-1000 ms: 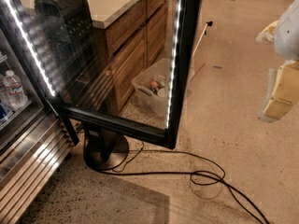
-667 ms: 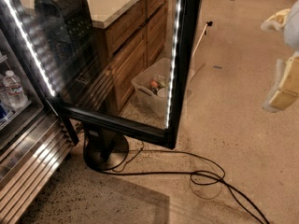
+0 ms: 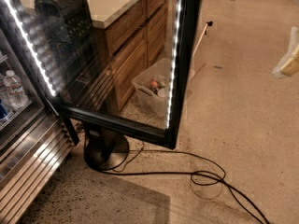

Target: Close right fridge door

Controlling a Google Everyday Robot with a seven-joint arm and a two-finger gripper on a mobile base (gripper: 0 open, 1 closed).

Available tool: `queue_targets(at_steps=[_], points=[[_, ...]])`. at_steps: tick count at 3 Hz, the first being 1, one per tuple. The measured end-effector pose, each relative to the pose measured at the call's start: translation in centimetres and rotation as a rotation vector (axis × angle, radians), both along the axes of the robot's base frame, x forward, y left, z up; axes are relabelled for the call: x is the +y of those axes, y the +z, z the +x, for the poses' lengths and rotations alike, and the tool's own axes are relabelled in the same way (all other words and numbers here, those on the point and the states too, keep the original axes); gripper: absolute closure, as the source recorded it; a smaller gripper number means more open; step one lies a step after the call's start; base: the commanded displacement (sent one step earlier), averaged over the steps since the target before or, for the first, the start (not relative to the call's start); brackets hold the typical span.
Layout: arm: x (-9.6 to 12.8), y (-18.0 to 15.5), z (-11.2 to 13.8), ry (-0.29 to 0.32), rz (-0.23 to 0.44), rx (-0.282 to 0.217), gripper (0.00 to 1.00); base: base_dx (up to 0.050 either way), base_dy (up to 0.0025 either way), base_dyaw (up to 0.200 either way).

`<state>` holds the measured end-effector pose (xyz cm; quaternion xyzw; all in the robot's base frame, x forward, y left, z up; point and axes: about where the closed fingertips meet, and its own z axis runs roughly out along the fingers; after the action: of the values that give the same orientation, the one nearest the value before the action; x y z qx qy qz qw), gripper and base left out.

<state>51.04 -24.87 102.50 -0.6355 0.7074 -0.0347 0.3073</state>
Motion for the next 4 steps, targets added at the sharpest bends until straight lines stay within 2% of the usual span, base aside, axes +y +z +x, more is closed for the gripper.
queue_targets(at_steps=[1,2,3,4], points=[[-1.3,0.3,3.0,0.017,0.105,-0.014,0.0,0.0,0.0,0.0],[-2.0,-1.2,6.2,0.014,0.236,-0.006,0.0,0.0,0.0,0.0],[-2.7,-2.8,9.0,-0.01,0.363,-0.004,0.0,0.0,0.0,0.0],[-3.3,-4.5,11.4,-0.065,0.444,0.0,0.0,0.0,0.0,0.0]])
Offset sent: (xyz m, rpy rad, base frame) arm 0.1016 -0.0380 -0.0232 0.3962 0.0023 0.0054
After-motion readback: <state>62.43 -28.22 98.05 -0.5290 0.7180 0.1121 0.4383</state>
